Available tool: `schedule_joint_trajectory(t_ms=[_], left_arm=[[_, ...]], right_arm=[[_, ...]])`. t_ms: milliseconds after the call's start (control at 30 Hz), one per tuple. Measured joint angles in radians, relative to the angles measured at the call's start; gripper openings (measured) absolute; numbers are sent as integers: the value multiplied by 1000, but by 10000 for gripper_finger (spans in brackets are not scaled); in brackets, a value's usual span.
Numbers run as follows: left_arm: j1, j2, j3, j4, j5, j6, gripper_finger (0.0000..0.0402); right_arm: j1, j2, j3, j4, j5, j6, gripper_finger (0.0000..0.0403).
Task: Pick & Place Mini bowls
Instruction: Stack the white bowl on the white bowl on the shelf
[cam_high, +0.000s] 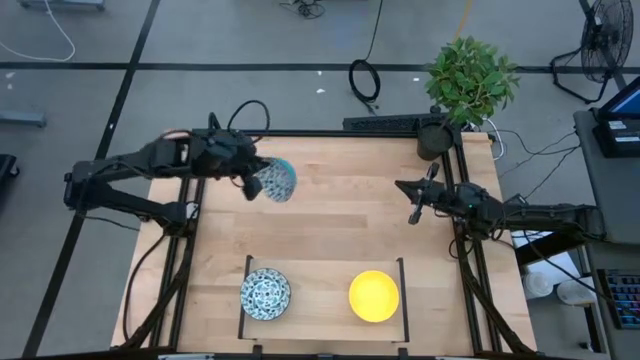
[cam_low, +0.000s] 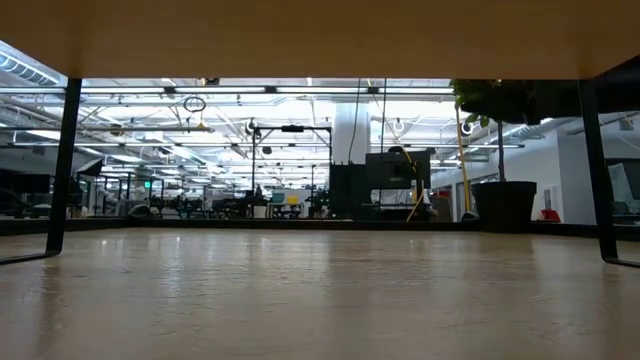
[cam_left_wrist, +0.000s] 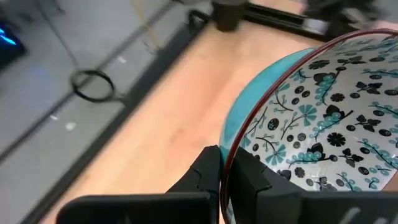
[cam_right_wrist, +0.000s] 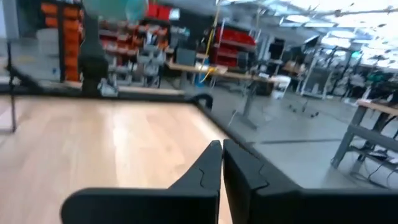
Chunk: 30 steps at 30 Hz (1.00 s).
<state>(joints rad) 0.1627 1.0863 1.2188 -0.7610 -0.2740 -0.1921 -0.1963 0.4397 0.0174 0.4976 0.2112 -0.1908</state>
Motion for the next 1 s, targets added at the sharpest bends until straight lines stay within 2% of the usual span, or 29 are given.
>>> schedule_joint_trajectory(t_ms=[100, 200, 300, 400, 633, 867, 1000], left_arm=[[-14, 29, 151, -203, 92, -59, 11], [-15, 61, 279, -339, 272, -51, 23], [-37, 80, 361, -466, 449, -48, 19], [-79, 99, 407, -508, 532, -119, 10], [-266, 209, 441, -590, 536, -328, 11], [-416, 366, 444, -583, 552, -411, 10], [-474, 411, 444, -594, 535, -452, 11]], right_arm=[[0, -1, 0, -41, -23, 22, 2], [0, -2, -1, -56, -82, 62, 1], [0, -6, -2, -55, -107, 74, 0], [0, -17, -2, -55, -77, 70, 0], [-1, -38, -2, -54, -48, 64, 0], [-20, -38, -3, -54, -47, 61, 0], [-33, -38, -3, -54, -50, 74, 0]])
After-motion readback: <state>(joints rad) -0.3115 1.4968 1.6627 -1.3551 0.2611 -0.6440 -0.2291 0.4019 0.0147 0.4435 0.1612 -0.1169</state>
